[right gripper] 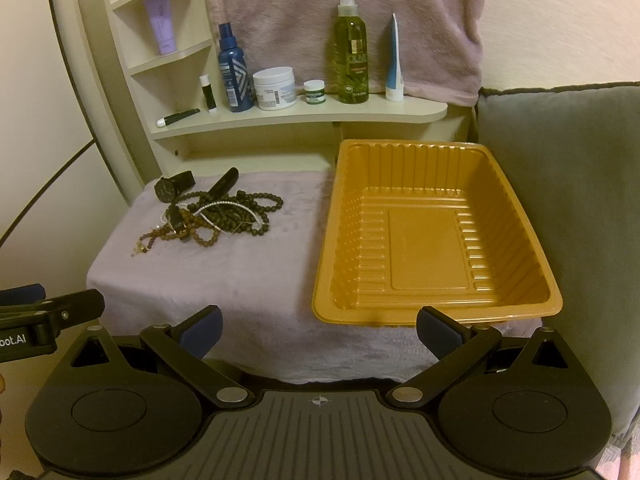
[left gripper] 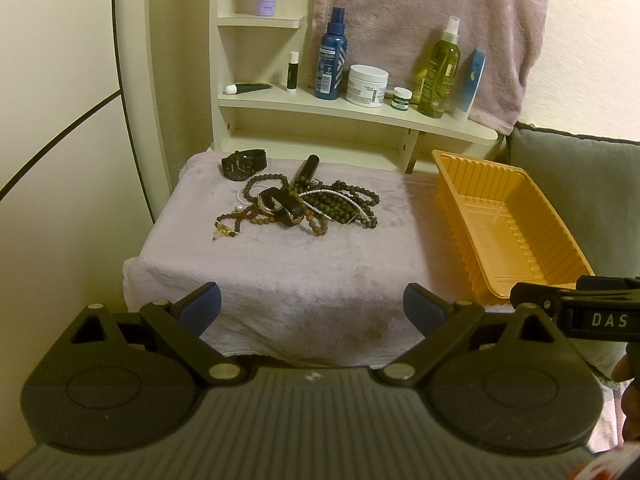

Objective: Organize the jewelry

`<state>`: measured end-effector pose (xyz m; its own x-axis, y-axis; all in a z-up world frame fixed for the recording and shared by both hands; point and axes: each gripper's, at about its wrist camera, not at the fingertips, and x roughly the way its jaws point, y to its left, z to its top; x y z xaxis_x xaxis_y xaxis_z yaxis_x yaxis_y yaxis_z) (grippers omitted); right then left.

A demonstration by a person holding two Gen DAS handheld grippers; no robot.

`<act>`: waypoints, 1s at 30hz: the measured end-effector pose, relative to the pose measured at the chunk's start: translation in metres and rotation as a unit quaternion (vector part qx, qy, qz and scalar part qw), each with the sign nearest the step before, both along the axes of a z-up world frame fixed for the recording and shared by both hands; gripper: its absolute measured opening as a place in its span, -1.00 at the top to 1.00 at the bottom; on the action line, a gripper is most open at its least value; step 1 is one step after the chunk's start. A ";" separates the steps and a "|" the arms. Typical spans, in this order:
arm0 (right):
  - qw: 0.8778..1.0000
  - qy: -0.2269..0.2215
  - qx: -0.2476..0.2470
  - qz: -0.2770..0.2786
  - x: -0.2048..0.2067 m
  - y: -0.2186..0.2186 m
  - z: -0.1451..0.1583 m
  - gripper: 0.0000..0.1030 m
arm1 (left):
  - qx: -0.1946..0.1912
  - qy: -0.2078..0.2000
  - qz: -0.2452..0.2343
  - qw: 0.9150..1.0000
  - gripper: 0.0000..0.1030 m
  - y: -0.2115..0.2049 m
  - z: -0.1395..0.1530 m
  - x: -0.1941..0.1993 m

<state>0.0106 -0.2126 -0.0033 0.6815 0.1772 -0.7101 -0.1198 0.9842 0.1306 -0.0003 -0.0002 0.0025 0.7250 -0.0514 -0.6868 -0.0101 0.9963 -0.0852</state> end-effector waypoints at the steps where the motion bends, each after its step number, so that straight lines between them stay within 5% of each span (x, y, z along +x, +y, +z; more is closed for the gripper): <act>1: 1.000 0.000 0.000 0.000 0.000 0.000 0.000 -0.99 | 0.000 0.000 0.000 1.000 -0.89 -0.001 0.000 0.000; 30: 1.000 -0.001 0.004 -0.007 0.000 -0.009 -0.003 -0.99 | -0.002 0.000 -0.001 1.000 -0.89 0.001 0.000 0.000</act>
